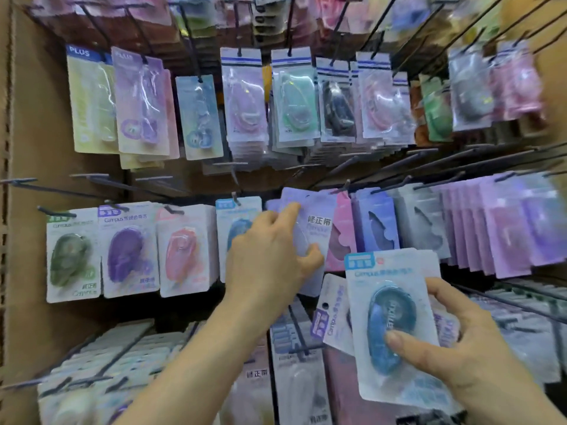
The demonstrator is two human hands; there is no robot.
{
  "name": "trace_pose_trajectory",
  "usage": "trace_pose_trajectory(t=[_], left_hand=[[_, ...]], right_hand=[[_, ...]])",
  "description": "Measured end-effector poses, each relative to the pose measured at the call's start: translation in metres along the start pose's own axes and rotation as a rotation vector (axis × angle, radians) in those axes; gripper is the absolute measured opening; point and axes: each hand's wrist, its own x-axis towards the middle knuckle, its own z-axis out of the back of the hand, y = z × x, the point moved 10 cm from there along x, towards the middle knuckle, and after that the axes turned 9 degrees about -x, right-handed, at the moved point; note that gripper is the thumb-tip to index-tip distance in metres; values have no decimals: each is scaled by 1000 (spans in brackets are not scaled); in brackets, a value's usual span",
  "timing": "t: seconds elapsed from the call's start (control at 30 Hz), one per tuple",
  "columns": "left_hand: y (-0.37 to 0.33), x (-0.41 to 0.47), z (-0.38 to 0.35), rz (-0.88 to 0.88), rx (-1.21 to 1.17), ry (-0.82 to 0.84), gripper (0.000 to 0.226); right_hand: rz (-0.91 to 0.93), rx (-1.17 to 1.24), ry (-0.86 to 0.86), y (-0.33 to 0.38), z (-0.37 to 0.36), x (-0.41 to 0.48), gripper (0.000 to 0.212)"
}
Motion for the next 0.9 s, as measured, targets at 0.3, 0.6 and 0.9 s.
trace_pose_trajectory(t=[0.3,0.6,0.9], left_hand=[[-2,-3,6,122,152,-81,69],[-16,0,9,111,395,-37,56],[4,19,-28,77,465,42,56]], right_hand=[[-4,79,123,-1,7,5,41],[17,157,182,-4,5,13,49],[-40,318,215,-16,-1,18,74]])
